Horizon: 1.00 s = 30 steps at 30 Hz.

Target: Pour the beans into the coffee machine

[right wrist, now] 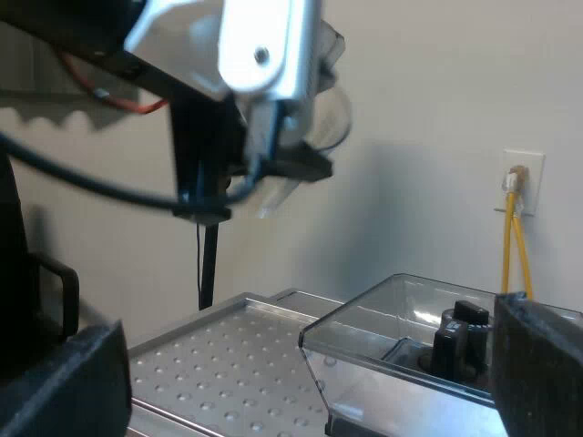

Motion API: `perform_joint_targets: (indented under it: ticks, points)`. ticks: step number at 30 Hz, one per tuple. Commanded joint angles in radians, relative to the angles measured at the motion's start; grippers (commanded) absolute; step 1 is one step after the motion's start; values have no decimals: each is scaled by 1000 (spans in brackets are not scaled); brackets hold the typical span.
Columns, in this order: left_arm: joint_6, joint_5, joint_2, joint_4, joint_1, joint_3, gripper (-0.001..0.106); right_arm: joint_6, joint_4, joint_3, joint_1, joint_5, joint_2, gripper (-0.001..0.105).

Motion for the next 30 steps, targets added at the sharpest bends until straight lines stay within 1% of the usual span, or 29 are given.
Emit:
perform_joint_targets:
  ticks: [1,2,3,5,7,8,9,11,12,13,16,17,19,21,23,26,30]
  points:
    - [-219,84,-48,114,11,-6,1,0,36,-10,0,-10,-9,81]
    - [-231,102,-53,124,15,-6,1,0,45,-10,0,-10,-9,81]
    - [-280,140,-68,151,28,-6,1,12,70,-10,0,-14,-9,81]
    - [-312,152,-80,169,41,-6,1,35,99,-10,0,-43,-9,81]
    - [-364,163,-106,214,88,-6,1,88,136,-14,0,-99,-9,81]
    - [-367,167,-106,214,88,-6,1,94,144,-16,0,-107,-9,81]
    - [-373,216,-121,251,121,-6,1,109,165,-27,0,-131,-9,81]
    - [-379,264,-135,289,158,-6,1,112,198,-41,0,-153,-9,81]
    - [-383,270,-141,294,173,-6,1,113,210,-46,0,-158,-9,81]
    - [-408,292,-157,296,211,-6,1,121,247,-70,0,-188,-9,81]
    - [-435,338,-188,288,281,-6,1,132,316,-107,0,-256,-9,81]
    - [-438,345,-193,287,289,-6,1,132,326,-113,0,-269,-9,81]
    - [-455,356,-220,287,338,-6,1,167,384,-131,0,-327,-9,81]
    - [-463,356,-238,287,368,-6,1,189,409,-135,0,-358,-9,81]
    - [-463,356,-261,284,392,8,1,194,441,-135,0,-398,-9,81]
    - [-463,381,-307,280,425,58,1,194,482,-135,0,-414,-9,81]
    - [-463,384,-383,246,457,174,1,194,500,-135,0,-424,-9,81]
